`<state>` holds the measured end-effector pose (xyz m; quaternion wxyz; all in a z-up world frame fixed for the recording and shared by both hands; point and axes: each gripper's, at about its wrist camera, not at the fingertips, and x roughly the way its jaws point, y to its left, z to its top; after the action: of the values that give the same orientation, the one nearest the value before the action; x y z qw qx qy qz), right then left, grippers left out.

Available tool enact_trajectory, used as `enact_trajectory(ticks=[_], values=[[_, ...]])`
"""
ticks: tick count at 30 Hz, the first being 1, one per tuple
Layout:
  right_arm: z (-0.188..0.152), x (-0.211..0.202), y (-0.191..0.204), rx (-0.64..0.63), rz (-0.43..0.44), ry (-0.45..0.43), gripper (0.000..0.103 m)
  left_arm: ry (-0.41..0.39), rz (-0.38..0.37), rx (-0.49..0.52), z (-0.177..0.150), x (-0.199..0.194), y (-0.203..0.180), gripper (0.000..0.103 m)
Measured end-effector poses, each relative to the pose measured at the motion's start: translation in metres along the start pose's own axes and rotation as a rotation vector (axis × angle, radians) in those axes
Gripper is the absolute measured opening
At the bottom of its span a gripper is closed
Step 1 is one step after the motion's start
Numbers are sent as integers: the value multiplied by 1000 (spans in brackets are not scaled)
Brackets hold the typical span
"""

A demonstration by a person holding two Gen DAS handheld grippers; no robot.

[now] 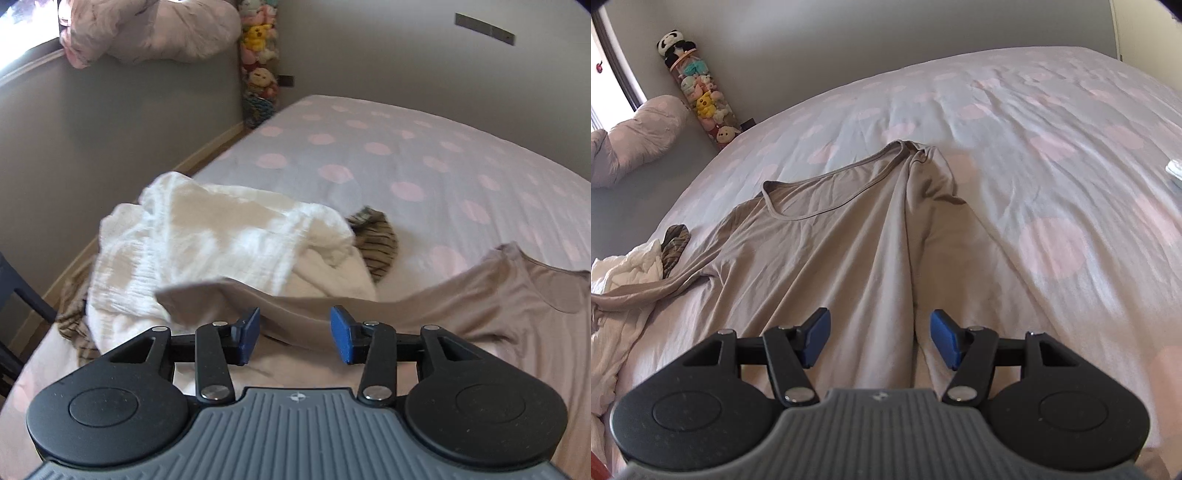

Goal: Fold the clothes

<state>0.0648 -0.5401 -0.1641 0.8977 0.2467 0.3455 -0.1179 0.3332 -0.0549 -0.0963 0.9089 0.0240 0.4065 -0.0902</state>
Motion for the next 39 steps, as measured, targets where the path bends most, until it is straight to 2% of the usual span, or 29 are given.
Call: enact_trajectory(ticks=[3,7,10,13,18,21,23,25,27,33,39], values=[[14,-16,-14,4,-25,21,63,23,-87,4,-22,2,-28,40],[26,-50,-46,-56,-103,39,63,53,-203,10,-51,4,-66,40],[21,-72,-77,-63,-177,77,63,76,-289,14,-72,6,-94,40],[4,-92,-110,-27,-208,113,61,95,-359,23,-95,9,-117,40],[-36,-107,-149,92,-199,164,57,142,-322,57,-116,23,-122,40],[-57,-107,-159,164,-166,186,51,141,-307,32,-117,23,-118,40],[-68,-106,-162,207,-134,195,42,139,-306,30,-118,23,-118,40],[-75,-106,-158,224,-103,197,16,141,-303,35,-119,23,-118,40],[-75,-110,-151,203,-105,184,4,148,-293,47,-121,23,-120,40],[-41,-140,-141,135,-182,90,4,150,-284,52,-123,22,-120,40],[9,-177,-156,115,-293,30,4,153,-287,44,-123,23,-117,40]])
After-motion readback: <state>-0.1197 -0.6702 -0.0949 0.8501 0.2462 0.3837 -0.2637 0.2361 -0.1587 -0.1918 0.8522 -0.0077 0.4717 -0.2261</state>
